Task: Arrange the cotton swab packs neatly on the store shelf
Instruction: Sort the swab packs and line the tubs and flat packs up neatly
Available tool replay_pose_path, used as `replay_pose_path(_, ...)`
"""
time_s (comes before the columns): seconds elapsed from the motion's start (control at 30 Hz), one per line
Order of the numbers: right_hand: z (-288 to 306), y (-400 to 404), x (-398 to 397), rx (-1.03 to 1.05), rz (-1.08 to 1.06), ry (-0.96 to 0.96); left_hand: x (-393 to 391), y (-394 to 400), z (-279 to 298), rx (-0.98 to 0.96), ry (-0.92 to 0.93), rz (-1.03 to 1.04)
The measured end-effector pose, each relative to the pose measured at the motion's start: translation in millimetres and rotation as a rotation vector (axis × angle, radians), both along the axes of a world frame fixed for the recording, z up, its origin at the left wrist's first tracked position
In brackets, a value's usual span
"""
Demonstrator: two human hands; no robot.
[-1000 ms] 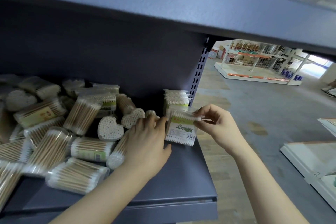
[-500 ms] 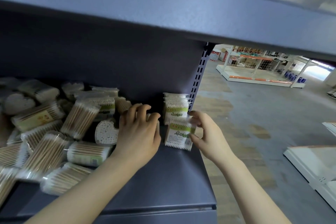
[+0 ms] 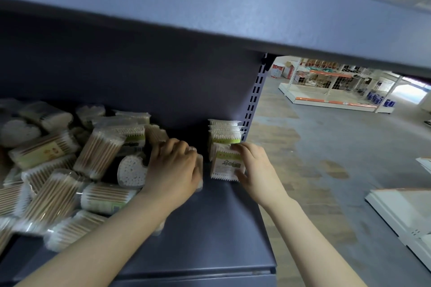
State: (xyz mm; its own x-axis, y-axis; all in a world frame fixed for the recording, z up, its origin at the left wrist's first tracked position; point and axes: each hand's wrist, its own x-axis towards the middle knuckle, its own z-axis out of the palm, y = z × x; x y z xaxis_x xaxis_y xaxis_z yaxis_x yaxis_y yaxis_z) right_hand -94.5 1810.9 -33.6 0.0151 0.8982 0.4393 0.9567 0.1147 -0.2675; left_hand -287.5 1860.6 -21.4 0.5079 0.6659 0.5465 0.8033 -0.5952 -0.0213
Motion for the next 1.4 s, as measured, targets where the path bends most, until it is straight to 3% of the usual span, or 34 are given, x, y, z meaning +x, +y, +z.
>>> replay_pose_path(0.8, -13, 32, -2, 0.142, -0.026, -0.088, -1, 0, -4, -0.001, 0.042, 0.023)
replay_pose_path(1.4, 4, 29, -8, 0.239, 0.015, -0.101, -8, -2, 0, -0.029, -0.045, 0.014)
